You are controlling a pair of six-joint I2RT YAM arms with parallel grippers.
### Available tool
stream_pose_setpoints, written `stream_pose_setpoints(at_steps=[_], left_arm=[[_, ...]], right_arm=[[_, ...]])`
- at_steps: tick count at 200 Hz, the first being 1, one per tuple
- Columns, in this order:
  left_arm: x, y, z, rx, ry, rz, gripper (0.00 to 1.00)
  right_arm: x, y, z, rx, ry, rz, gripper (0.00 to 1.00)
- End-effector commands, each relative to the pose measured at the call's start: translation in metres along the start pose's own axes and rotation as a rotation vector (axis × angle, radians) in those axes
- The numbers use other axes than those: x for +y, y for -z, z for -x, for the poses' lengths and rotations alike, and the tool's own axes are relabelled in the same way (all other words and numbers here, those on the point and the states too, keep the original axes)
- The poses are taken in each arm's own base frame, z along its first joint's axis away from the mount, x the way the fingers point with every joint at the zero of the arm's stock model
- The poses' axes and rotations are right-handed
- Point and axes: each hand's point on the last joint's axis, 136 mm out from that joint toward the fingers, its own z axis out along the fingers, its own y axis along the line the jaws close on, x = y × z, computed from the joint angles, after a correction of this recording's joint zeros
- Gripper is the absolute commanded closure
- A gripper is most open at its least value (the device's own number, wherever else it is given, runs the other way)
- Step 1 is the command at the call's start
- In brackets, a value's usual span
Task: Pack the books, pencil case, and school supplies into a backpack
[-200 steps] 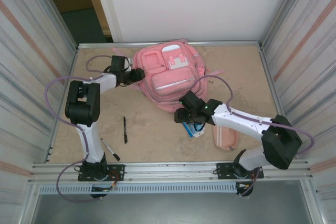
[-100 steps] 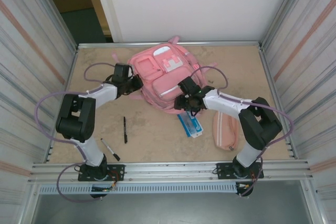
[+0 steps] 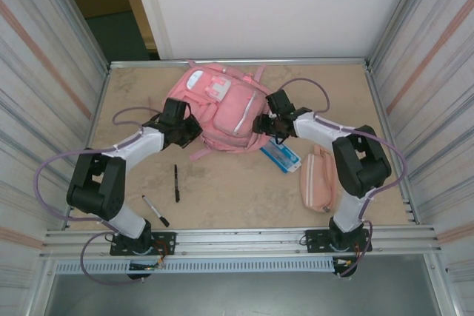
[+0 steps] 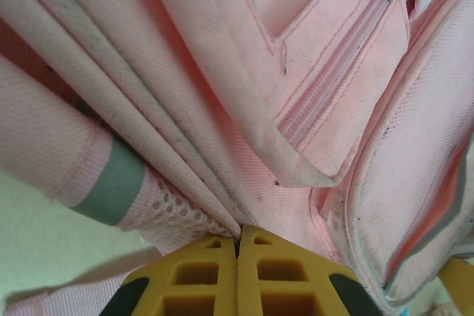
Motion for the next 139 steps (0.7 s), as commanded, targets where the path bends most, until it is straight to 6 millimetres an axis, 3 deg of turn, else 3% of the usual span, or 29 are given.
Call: stream_pose_setpoints(at_steps=[1,36,58,84,113,139], left_arm=[[-0.023,0.023,-0.033,0.142,0.110,-0.061,1.00],[-0.032,0.046,-0.029,0.140,0.170,-0.035,1.00],[-0.038,0.054,-0.025,0.123,0.185,-0.052,1.00],[-0.050,0.060,-0.028,0.163,0.220,-0.096,1.00],[-0.062,0.068,-0.035,0.204,0.249,-0.141,1.00],[-0.072,0.078,-0.034,0.205,0.234,-0.186,1.00]], right_arm=[[0.034,0.032,-0.005,-0.083,0.114,0.149,0.40],[0.051,0.056,-0.049,-0.113,0.339,0.190,0.40],[0.080,0.063,-0.087,-0.077,0.472,0.245,0.40],[0.123,0.063,-0.115,-0.085,0.457,0.345,0.41],[0.160,0.046,-0.117,-0.166,0.406,0.313,0.42],[0.164,0.023,-0.105,-0.240,0.320,0.198,0.43]])
